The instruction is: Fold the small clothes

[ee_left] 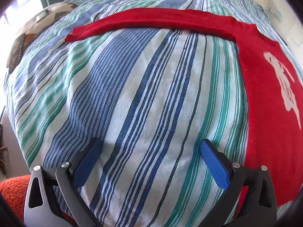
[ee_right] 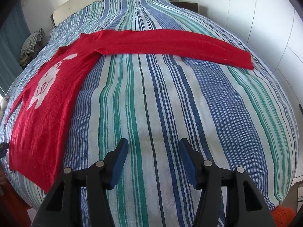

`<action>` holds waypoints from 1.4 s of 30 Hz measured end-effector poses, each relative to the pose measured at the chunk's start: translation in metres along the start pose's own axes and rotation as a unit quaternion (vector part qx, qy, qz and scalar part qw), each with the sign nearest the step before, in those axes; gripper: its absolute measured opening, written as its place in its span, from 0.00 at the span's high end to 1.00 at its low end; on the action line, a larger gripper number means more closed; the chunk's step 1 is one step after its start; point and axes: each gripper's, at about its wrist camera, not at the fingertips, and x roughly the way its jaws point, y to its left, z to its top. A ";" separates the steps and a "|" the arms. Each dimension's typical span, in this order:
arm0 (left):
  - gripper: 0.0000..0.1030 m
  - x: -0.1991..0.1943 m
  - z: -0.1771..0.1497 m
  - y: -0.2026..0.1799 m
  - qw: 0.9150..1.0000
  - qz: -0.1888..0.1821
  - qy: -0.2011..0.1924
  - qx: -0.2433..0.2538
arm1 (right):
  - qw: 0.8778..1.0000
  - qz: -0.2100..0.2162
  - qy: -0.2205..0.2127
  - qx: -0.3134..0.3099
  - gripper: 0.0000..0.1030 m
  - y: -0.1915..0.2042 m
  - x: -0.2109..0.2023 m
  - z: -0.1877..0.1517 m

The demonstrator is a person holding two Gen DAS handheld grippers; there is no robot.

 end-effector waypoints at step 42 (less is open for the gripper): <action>0.01 -0.078 0.005 0.002 0.987 -0.052 -0.154 0.013 | 0.923 0.094 -0.100 0.359 0.30 -0.204 -0.033 0.067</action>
